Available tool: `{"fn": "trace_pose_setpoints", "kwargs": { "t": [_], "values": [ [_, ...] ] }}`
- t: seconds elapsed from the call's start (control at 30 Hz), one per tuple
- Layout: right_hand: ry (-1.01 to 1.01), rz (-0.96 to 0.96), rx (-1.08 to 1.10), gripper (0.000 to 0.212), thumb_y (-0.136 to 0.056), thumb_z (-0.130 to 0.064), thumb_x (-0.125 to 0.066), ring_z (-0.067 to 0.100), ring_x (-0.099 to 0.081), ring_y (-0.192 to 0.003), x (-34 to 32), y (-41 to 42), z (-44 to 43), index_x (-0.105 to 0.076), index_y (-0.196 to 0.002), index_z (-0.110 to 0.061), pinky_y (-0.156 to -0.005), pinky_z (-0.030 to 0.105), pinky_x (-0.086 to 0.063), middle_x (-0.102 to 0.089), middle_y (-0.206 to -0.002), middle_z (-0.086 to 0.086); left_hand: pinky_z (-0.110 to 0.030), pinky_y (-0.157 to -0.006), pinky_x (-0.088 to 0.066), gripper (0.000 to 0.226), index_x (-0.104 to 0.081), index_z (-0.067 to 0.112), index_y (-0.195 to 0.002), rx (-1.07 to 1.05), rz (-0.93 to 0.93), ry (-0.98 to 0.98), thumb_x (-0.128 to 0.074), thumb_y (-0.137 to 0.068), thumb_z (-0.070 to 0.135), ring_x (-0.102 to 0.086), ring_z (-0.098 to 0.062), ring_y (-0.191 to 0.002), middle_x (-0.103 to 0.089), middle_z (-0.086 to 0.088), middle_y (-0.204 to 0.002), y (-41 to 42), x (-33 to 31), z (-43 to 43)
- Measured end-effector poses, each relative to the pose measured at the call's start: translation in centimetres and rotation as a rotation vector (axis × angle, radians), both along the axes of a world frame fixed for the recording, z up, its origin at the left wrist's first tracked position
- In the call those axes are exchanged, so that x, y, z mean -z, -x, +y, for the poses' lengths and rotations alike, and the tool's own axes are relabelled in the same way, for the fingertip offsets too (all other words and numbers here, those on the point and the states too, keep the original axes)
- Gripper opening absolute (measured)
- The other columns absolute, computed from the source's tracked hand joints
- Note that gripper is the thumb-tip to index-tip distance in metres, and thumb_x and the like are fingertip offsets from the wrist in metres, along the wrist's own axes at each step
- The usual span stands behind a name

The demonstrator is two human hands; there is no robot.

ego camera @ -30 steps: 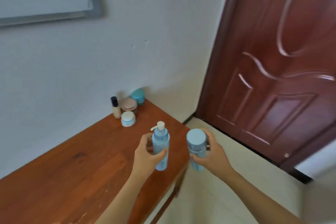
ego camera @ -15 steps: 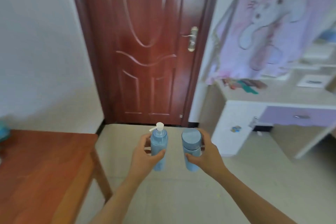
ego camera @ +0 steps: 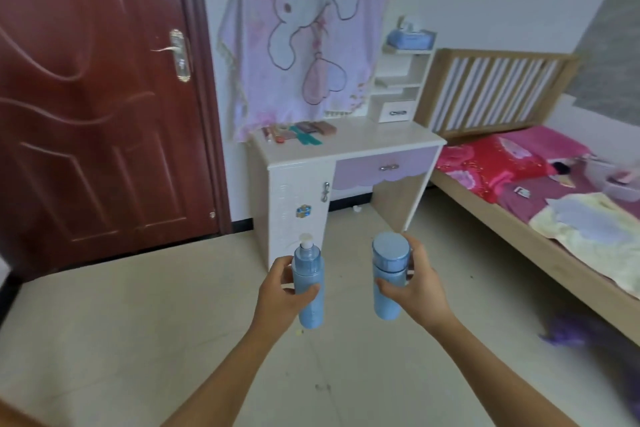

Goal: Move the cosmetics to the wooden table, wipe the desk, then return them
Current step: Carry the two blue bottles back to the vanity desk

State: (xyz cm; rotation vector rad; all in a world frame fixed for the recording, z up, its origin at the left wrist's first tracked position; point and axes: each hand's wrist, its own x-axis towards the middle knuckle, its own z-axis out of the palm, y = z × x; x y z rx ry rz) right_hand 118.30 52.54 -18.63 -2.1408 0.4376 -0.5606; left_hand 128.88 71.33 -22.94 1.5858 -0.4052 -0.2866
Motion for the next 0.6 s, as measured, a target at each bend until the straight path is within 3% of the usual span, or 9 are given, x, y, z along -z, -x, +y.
{"fn": "trace_pose_setpoints", "kwargs": {
  "t": [0.13, 0.2, 0.23, 0.37, 0.47, 0.6],
  "values": [
    [-0.048, 0.001, 0.091, 0.07, -0.069, -0.006, -0.076, 0.014, -0.052, -0.095, 0.3, 1.0, -3.6, -0.035, -0.122, -0.027, -0.078, 0.022, -0.039, -0.052, -0.103, -0.013, -0.007, -0.059, -0.047, 0.033, -0.052, 0.024, -0.085, 0.007, 0.035, 0.013, -0.072, -0.059, 0.023, -0.059, -0.007, -0.077, -0.062, 0.005, -0.085, 0.0, 0.4, -3.5],
    [-0.054, -0.003, 0.114, 0.071, -0.069, -0.006, -0.075, 0.015, -0.051, -0.095, 0.4, 0.7, -5.1, -0.035, -0.126, -0.022, -0.078, 0.023, -0.039, -0.052, -0.105, -0.009, -0.005, -0.058, -0.045, 0.031, -0.052, 0.024, -0.084, 0.003, 0.042, 0.004, -0.074, -0.069, 0.009, -0.058, -0.009, -0.078, -0.061, 0.005, -0.084, -0.7, 0.7, -5.3],
    [-0.054, -0.003, 0.121, 0.072, -0.069, -0.006, -0.075, 0.015, -0.051, -0.095, 0.4, 0.4, -5.8, -0.035, -0.127, -0.021, -0.078, 0.023, -0.039, -0.052, -0.104, -0.011, -0.005, -0.058, -0.045, 0.033, -0.051, 0.024, -0.083, 0.001, 0.045, 0.005, -0.073, -0.071, 0.004, -0.057, -0.008, -0.078, -0.061, 0.005, -0.084, -1.3, 0.8, -6.1],
    [-0.034, 0.012, 0.135, 0.071, -0.069, -0.005, -0.075, 0.014, -0.051, -0.096, 0.7, -1.9, -8.9, -0.031, -0.119, -0.03, -0.077, 0.02, -0.038, -0.047, -0.101, -0.025, -0.01, -0.06, -0.045, 0.032, -0.051, 0.026, -0.086, -0.012, 0.051, 0.05, -0.07, -0.06, 0.018, -0.058, -0.007, -0.079, -0.061, 0.007, -0.085, -4.6, 1.0, -9.5],
    [-0.019, 0.037, 0.144, 0.072, -0.069, -0.005, -0.075, 0.012, -0.05, -0.095, 1.1, -4.9, -11.4, -0.029, -0.116, -0.033, -0.075, 0.015, -0.038, -0.046, -0.102, -0.027, -0.004, -0.059, -0.045, 0.035, -0.052, 0.016, -0.093, -0.03, 0.048, 0.067, -0.072, -0.071, -0.003, -0.057, -0.008, -0.08, -0.059, 0.005, -0.085, -8.5, 1.5, -12.4],
    [-0.024, 0.097, 0.146, 0.072, -0.069, -0.007, -0.076, 0.014, -0.051, -0.096, 1.6, -10.0, -14.4, -0.028, -0.117, -0.033, -0.079, 0.021, -0.039, -0.046, -0.101, -0.026, -0.004, -0.06, -0.047, 0.038, -0.051, 0.021, -0.092, -0.052, 0.062, 0.09, -0.068, -0.073, -0.006, -0.057, -0.006, -0.082, -0.059, 0.005, -0.088, -13.8, 1.7, -15.6]
  ]
}}
